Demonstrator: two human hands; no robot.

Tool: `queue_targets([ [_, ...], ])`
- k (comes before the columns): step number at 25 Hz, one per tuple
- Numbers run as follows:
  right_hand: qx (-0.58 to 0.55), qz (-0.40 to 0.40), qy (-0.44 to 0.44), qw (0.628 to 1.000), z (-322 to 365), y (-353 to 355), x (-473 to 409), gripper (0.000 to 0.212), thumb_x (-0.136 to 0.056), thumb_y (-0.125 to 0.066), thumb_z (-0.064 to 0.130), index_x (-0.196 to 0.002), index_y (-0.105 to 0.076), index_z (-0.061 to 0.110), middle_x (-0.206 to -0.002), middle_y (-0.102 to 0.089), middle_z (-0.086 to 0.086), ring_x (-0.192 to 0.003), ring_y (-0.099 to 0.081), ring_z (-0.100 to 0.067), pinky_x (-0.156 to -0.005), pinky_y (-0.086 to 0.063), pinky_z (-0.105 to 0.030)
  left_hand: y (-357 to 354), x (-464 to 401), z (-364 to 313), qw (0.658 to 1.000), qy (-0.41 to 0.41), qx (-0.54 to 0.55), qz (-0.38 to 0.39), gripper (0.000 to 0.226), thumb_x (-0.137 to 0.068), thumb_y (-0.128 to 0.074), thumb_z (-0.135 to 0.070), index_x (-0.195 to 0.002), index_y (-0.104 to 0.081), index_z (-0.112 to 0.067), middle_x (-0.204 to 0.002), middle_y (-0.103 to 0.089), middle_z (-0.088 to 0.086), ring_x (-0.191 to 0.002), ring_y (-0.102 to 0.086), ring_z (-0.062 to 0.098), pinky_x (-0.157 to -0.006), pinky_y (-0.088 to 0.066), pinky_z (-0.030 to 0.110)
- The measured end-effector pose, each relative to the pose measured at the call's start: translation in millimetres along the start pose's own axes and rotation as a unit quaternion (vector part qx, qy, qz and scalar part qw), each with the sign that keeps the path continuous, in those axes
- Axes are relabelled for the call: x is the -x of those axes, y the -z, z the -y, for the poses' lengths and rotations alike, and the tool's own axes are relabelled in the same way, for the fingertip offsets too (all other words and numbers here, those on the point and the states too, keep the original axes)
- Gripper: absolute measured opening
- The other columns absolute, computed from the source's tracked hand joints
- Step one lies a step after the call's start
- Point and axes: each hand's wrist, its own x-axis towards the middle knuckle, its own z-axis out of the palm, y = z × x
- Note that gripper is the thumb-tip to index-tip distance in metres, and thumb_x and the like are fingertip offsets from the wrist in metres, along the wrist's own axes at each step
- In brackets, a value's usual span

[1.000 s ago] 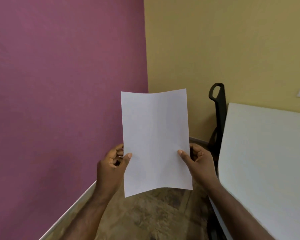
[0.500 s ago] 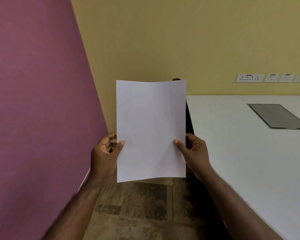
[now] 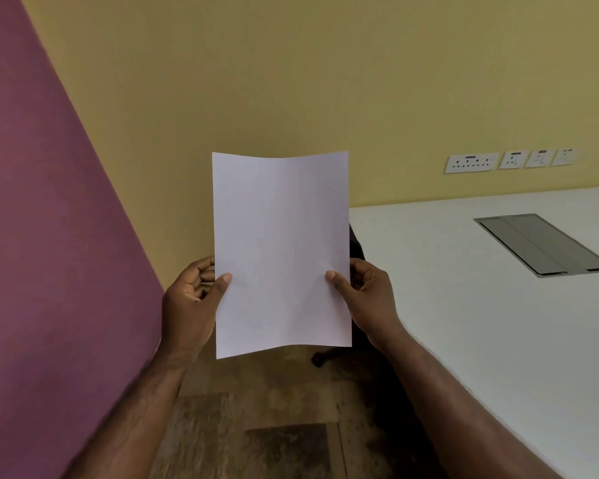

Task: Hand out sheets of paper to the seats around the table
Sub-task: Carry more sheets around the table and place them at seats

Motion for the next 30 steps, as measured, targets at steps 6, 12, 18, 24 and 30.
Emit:
queue_targets([
  [6,-0.01,-0.036,-0.008,0.999,-30,-42,-119,0.025,-0.086,-0.07,0.025,-0.111,-0.07,0.021,-0.104,-0.075,0.009,-0.09,-0.073,-0.009,-0.077,-0.06,-0.029,-26,-139,62,1.0,-0.007,0.012,0.027,0.03,-0.085,-0.07,-0.019,-0.11,-0.063,-0.033,-0.096,-0.07,-0.011,-0.088,-0.067,0.005,-0.075,-0.053,0.013],
  [12,0.0,-0.114,-0.019,0.993,-61,-87,-228,0.023,-0.085,-0.071,0.025,-0.108,-0.07,0.026,-0.103,-0.075,0.009,-0.09,-0.073,-0.009,-0.081,-0.06,-0.033,-64,-283,116,0.995,-0.011,0.039,0.088,0.027,-0.085,-0.069,-0.017,-0.109,-0.064,-0.028,-0.099,-0.071,-0.006,-0.09,-0.067,0.009,-0.075,-0.051,0.01],
  [18,0.017,-0.199,-0.036,0.979,-89,-82,-311,0.016,-0.085,-0.071,0.027,-0.101,-0.07,0.032,-0.099,-0.076,0.011,-0.087,-0.073,-0.008,-0.079,-0.06,-0.032,-135,-387,144,0.984,-0.025,0.043,0.172,0.029,-0.086,-0.068,-0.018,-0.114,-0.063,-0.022,-0.102,-0.071,0.002,-0.091,-0.068,0.015,-0.075,-0.054,0.017],
  [24,0.029,-0.28,-0.042,0.959,-130,-33,-390,0.018,-0.085,-0.072,0.023,-0.102,-0.072,0.026,-0.099,-0.077,0.007,-0.09,-0.073,-0.012,-0.08,-0.059,-0.032,-252,-464,173,0.967,-0.031,0.073,0.242,0.025,-0.086,-0.069,-0.018,-0.109,-0.065,-0.025,-0.097,-0.071,0.009,-0.089,-0.068,0.031,-0.08,-0.055,0.046],
  [30,0.059,-0.363,-0.054,0.928,-148,34,-450,0.014,-0.085,-0.071,0.023,-0.096,-0.071,0.032,-0.094,-0.077,0.009,-0.086,-0.073,-0.012,-0.076,-0.059,-0.03,-386,-514,179,0.942,-0.04,0.089,0.32,0.022,-0.085,-0.07,-0.023,-0.106,-0.065,-0.028,-0.091,-0.071,-0.005,-0.08,-0.07,0.017,-0.07,-0.057,0.035],
])
